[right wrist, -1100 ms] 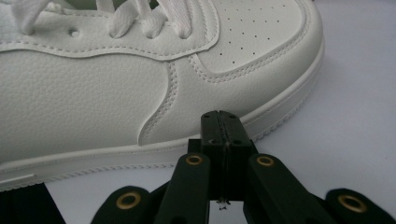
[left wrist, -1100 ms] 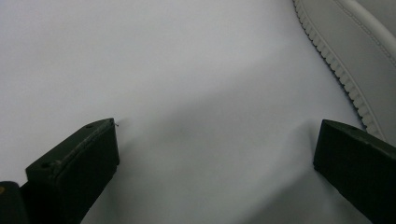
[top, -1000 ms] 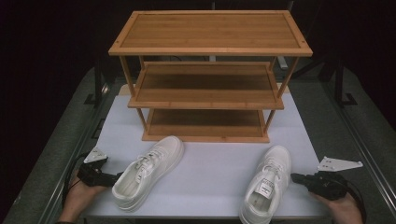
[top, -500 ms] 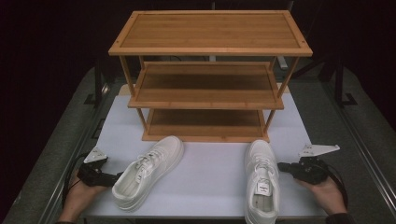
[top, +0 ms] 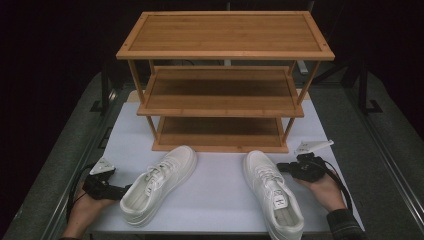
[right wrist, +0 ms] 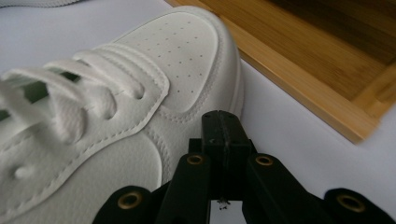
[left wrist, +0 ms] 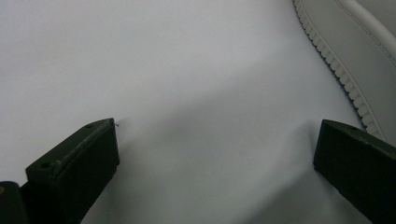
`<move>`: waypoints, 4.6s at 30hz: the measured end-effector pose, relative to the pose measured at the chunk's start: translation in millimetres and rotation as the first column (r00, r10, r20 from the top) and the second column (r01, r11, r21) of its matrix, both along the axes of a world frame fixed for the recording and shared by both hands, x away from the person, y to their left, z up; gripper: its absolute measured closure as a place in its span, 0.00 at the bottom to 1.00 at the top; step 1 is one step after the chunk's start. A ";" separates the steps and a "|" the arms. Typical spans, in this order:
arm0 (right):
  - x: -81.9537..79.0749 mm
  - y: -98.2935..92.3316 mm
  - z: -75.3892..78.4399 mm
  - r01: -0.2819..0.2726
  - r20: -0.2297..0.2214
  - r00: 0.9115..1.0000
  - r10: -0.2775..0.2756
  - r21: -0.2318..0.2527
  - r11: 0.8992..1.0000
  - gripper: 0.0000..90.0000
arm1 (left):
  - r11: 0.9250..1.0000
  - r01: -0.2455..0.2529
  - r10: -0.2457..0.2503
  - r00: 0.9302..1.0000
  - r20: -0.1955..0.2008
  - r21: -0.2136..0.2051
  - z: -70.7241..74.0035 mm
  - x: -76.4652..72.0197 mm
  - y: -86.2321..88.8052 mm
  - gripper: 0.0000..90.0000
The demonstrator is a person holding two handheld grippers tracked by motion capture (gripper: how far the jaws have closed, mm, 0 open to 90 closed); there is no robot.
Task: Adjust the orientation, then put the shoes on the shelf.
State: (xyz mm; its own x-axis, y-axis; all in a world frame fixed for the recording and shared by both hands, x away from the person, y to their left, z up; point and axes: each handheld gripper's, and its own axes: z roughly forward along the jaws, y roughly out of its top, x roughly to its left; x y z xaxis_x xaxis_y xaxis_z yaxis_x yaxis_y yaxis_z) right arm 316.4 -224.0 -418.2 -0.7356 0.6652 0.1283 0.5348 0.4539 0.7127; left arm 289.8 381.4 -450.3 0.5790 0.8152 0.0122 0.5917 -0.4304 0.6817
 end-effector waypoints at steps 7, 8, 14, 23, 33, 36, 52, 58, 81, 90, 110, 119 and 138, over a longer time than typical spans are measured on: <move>12.1 22.4 -1.0 -0.039 -0.001 0.999 0.039 -0.002 0.999 1.00 | 1.000 0.000 0.000 1.000 0.000 0.000 0.0 0.0 0.0 0.00; 13.7 25.8 -1.2 -0.045 -0.001 0.999 0.045 -0.006 0.999 1.00 | 1.000 0.000 0.000 1.000 0.000 0.000 0.0 0.0 0.0 0.00; 19.3 44.3 -1.1 -0.089 -0.007 0.996 0.089 -0.012 0.996 1.00 | 1.000 0.000 0.000 1.000 0.000 0.000 0.0 0.0 0.0 0.00; 17.9 39.3 0.1 -0.065 -0.011 0.998 0.066 0.006 0.998 0.94 | 1.000 0.000 0.000 1.000 0.001 0.000 0.0 -0.1 0.0 0.00; 0.9 3.7 6.7 0.031 0.015 0.999 -0.032 0.056 0.998 0.71 | 1.000 0.000 0.000 1.000 0.000 -0.001 0.0 -0.1 0.1 0.00; -7.1 -7.6 12.7 0.055 0.023 0.998 -0.057 0.078 0.995 0.65 | 1.000 0.000 0.000 1.000 0.000 -0.002 -0.1 0.0 0.1 0.00; -51.6 -37.4 24.5 0.103 0.050 0.993 -0.110 0.138 0.985 0.51 | 0.998 0.015 -0.015 1.000 0.004 -0.062 10.0 -5.4 1.0 0.00; -58.2 -36.7 32.6 0.091 0.071 0.992 -0.103 0.165 0.982 0.45 | 0.994 0.062 -0.057 0.997 0.057 -0.094 41.9 -14.3 -0.3 0.00; -76.0 -20.0 40.4 -0.001 0.099 0.995 -0.020 0.206 0.979 0.38 | 0.923 0.305 -0.277 0.950 0.147 -0.236 75.4 -25.2 -39.1 0.36; -77.9 -16.1 40.3 -0.019 0.102 0.995 -0.002 0.205 0.979 0.38 | 0.918 0.334 -0.312 0.941 0.132 -0.213 65.5 -18.3 -54.3 0.57; -76.5 6.5 20.9 -0.090 0.060 0.995 0.080 0.186 0.978 0.40 | 0.922 0.331 -0.311 0.942 0.125 -0.200 61.5 -15.8 -55.9 0.67; -75.2 6.6 16.1 -0.088 0.077 0.994 0.075 0.178 0.980 0.63 | 0.928 0.320 -0.302 0.946 0.118 -0.190 60.5 -14.6 -56.6 0.75; -70.2 -3.4 19.2 -0.073 0.075 0.996 0.057 0.234 0.970 0.94 | 0.947 0.268 -0.248 0.960 0.128 -0.179 66.2 -16.1 -58.8 0.93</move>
